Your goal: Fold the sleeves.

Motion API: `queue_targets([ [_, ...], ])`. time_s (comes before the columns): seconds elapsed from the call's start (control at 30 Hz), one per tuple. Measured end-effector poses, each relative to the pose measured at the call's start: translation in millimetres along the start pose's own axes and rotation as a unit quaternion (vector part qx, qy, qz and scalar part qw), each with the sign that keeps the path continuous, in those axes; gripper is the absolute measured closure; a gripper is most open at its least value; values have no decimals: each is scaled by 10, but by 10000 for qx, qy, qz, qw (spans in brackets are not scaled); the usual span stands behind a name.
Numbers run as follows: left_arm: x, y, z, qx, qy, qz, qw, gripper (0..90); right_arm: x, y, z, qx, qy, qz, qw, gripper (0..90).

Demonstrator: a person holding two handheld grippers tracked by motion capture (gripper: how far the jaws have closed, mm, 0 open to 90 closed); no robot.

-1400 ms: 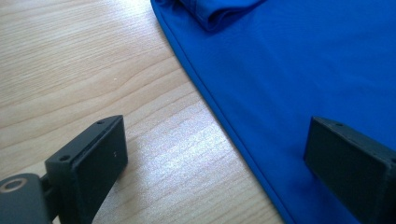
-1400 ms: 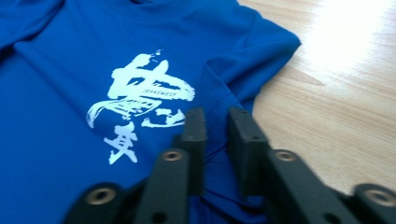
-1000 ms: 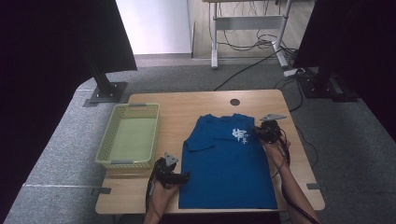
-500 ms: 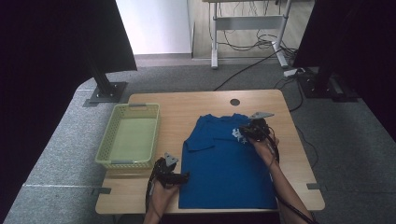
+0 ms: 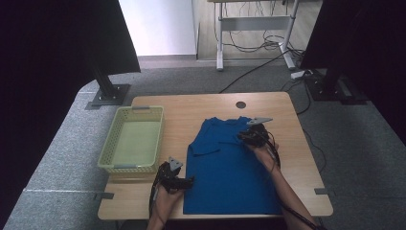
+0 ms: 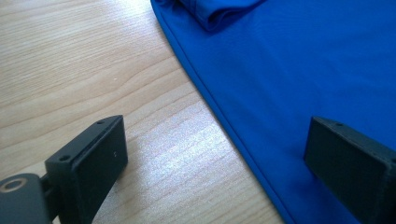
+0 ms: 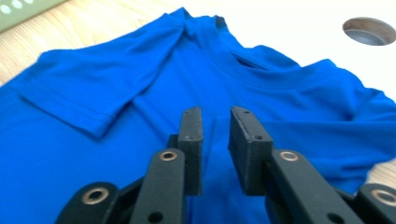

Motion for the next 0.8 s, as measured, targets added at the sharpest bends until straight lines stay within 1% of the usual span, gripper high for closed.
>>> queue_targets([
  [0.1,0,0,0,0,0,0,10000,58,-16,-43,-31,-85,-11,10,10000,681],
  [0.3,0,0,0,0,-1,-1,10000,58,-86,-148,-82,-246,-57,39,9997,568],
  [0.53,0,0,0,1,1,0,10000,58,-179,-282,-154,-418,15,-4,9991,450],
  [0.6,0,0,0,1,0,0,10000,58,-204,-312,-171,-459,71,-15,9989,419],
  [0.67,0,0,-1,3,-2,-1,10000,58,-228,-330,-186,-496,86,-7,9987,383],
  [0.8,0,0,0,2,-1,0,10000,58,-274,-356,-209,-649,64,29,9979,296],
])
Point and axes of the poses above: each handheld gripper's, and its own axes: y roughly forward along the jaws, x roughly out of its top, z roughly to its left, the point moved 3 cm from there along y, roughly forward along the jaws, and after that the axes turned 6 degrees about y, right-handed, at the moved point
